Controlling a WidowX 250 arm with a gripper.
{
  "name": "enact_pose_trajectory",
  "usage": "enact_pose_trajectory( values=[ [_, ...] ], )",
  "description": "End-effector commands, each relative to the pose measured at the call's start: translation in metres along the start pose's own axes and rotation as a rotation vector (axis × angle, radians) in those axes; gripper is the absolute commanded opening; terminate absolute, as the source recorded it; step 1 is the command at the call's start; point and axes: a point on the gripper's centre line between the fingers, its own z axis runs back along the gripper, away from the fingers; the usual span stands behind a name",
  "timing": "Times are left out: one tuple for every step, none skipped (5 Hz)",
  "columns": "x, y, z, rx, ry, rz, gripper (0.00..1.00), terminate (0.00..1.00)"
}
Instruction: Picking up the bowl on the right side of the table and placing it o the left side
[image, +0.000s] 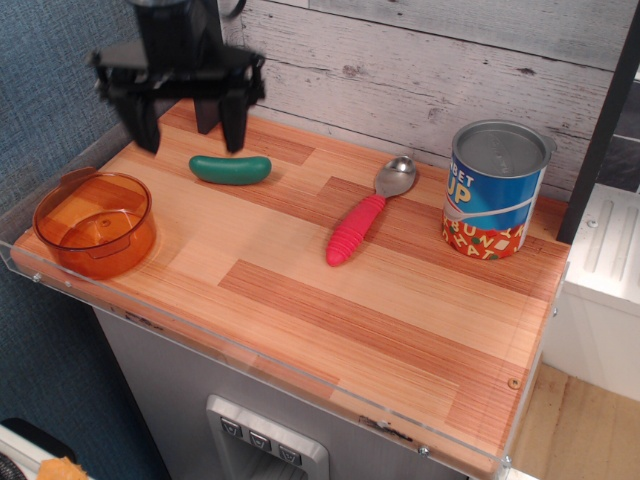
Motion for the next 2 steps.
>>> enact_pose_trajectory(
  values=[
    [0.0086,-0.0055,0.0118,-0.008,-0.034,0.001,1.00,0.00],
    [0.0086,-0.0055,0.0118,-0.008,-0.034,0.001,1.00,1.00]
  ],
)
